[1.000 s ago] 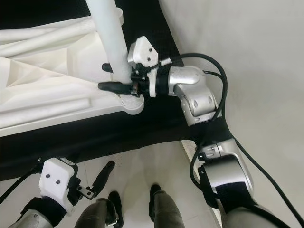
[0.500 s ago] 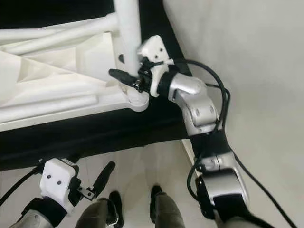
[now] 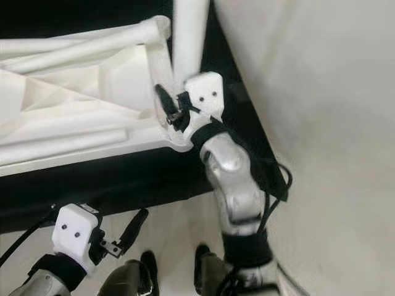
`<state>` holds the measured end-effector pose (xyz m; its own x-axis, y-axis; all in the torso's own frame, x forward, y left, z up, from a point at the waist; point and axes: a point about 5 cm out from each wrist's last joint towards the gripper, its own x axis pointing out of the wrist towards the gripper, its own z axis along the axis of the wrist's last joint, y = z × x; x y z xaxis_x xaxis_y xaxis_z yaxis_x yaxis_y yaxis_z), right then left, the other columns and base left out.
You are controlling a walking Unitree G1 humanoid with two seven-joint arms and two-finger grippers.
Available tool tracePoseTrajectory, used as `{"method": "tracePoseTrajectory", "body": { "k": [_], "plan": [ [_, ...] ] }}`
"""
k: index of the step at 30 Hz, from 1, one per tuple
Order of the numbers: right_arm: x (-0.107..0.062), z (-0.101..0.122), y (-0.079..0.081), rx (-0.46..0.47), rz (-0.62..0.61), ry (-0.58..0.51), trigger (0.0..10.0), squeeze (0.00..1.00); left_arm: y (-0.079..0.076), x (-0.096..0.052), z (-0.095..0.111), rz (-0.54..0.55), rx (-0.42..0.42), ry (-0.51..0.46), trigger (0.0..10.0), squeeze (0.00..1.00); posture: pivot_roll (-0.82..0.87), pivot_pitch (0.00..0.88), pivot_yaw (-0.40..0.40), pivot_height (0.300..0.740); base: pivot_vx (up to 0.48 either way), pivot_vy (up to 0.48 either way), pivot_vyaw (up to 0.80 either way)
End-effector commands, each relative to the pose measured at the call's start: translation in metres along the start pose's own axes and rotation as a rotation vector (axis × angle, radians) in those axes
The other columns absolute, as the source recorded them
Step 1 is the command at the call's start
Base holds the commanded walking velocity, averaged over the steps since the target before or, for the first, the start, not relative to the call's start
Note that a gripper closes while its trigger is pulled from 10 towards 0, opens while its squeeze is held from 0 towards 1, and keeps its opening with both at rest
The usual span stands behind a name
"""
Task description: Building children table
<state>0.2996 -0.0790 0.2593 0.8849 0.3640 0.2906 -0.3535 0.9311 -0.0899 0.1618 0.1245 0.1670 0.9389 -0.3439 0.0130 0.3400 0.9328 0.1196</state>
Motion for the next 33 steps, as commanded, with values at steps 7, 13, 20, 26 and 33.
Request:
{"method": "tracePoseTrajectory", "body": {
  "k": [7, 13, 20, 26, 33],
  "plan": [
    [-0.015, -0.070, 0.011, 0.054, -0.022, 0.376, 10.0, 0.00, 0.001, 0.001, -0.006, 0.007, 0.007, 0.021, 10.0, 0.00, -0.05, 0.374, 0.028, 0.740, 0.000, 0.000, 0.00],
    [-0.008, -0.062, 0.021, 0.024, 0.105, 0.323, 10.0, 0.00, 0.004, 0.005, -0.006, 0.020, 0.015, 0.013, 10.0, 0.00, -0.05, 0.362, 0.023, 0.740, 0.000, 0.000, 0.00],
    [-0.009, -0.055, 0.031, -0.077, 0.233, 0.268, 10.0, 0.00, 0.017, 0.011, -0.002, 0.094, 0.022, -0.002, 10.0, 0.00, -0.05, 0.347, 0.021, 0.740, 0.000, 0.000, 0.00],
    [-0.006, -0.058, 0.029, -0.114, 0.288, 0.279, 10.0, 0.00, 0.047, 0.022, 0.012, 0.208, 0.051, -0.064, 10.0, 0.00, -0.05, 0.329, 0.012, 0.740, 0.000, 0.000, 0.00],
    [-0.003, -0.064, 0.030, -0.073, 0.297, 0.310, 10.0, 0.00, 0.069, 0.043, 0.062, 0.141, 0.024, -0.260, 10.0, 0.00, -0.04, 0.297, 0.006, 0.740, 0.000, 0.000, 0.00]
  ]
}}
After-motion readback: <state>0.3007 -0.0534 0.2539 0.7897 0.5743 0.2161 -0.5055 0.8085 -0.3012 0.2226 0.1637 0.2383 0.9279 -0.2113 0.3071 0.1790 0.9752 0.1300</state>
